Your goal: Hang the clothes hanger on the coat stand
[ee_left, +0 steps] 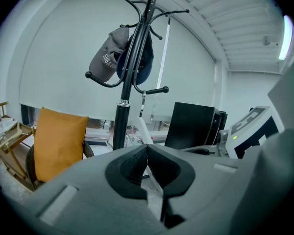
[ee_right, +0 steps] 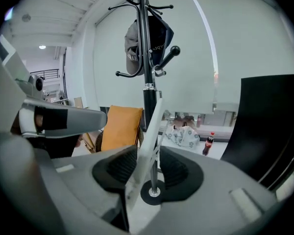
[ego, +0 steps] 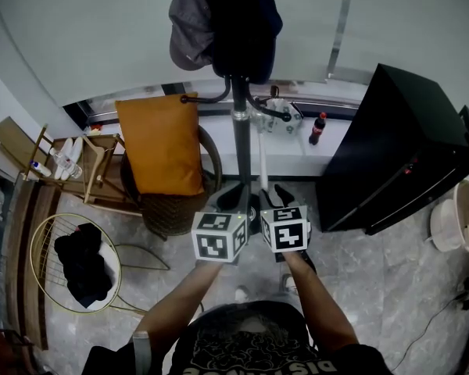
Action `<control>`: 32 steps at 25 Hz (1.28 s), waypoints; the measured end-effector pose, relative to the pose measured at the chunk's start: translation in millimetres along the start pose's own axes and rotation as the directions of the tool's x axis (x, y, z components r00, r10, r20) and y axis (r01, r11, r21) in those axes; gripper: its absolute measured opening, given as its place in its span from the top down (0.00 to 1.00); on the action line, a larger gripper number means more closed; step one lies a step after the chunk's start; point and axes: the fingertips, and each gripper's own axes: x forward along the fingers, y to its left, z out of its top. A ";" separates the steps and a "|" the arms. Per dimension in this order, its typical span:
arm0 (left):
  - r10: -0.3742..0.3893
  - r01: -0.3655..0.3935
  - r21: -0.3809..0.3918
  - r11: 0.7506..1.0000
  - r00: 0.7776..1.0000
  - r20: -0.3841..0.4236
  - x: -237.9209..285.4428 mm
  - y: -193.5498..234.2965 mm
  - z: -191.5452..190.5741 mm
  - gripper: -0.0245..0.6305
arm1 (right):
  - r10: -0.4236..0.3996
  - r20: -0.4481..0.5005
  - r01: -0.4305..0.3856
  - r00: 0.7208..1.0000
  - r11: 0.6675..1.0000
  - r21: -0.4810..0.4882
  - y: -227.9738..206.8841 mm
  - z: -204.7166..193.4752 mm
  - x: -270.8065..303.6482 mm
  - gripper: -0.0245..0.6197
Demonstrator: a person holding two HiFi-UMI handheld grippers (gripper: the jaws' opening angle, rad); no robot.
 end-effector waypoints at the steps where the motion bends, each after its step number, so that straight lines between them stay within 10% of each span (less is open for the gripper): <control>1: -0.002 0.002 0.000 1.000 1.000 0.002 -0.3 -0.5 0.5 0.95 | 0.001 0.003 -0.001 1.000 1.000 0.001 0.8 0.9 -1.6 0.75; 32: -0.048 0.043 0.047 0.998 0.995 0.090 -22.0 -20.5 35.3 0.95 | 0.075 0.202 -0.074 0.977 0.997 -0.012 25.6 73.4 -83.4 0.96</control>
